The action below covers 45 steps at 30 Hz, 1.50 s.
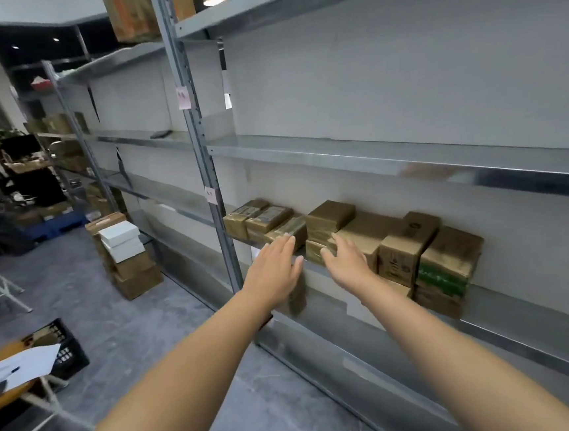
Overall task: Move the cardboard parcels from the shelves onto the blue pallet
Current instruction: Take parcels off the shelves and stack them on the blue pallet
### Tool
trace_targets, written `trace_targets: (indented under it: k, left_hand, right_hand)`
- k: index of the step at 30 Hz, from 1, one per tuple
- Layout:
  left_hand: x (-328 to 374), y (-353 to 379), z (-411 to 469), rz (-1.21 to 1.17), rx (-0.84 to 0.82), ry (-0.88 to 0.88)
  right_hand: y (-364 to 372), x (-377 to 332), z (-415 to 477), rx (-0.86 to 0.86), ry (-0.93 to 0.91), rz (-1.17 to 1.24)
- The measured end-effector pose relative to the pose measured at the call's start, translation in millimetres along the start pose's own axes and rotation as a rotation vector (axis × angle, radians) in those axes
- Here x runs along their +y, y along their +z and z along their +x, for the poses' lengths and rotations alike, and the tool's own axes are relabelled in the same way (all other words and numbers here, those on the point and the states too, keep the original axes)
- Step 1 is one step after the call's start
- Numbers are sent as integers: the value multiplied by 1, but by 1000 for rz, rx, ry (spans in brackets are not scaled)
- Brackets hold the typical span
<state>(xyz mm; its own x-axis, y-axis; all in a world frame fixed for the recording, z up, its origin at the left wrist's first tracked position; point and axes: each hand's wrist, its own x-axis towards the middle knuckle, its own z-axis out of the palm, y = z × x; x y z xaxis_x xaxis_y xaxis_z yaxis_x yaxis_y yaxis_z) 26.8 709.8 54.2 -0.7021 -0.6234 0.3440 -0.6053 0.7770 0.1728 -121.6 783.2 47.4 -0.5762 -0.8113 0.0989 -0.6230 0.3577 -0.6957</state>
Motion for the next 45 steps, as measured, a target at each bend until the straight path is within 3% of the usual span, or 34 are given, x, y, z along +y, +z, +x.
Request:
trace_targets:
  k: [17, 23, 28, 31, 34, 39, 45]
  left_hand:
    - [-76, 104, 211, -202, -83, 28]
    - [-104, 146, 285, -314, -123, 50]
    - [-123, 190, 337, -478, -353, -74]
    - [-123, 214, 354, -633, -518, -162]
    - [-118, 228, 364, -825, -581, -225]
    - [-116, 239, 368, -1031, -573, -312]
    - [-126, 219, 369, -1082, -544, -275]
  right_hand:
    - [25, 41, 195, 85, 224, 34]
    - [41, 50, 270, 159, 421, 137]
    - [66, 55, 319, 175, 573, 68]
    - [80, 54, 339, 195, 691, -4]
    - [87, 51, 351, 244, 793, 25]
    - [92, 48, 358, 309, 800, 135]
    - [86, 33, 350, 433, 770, 352]
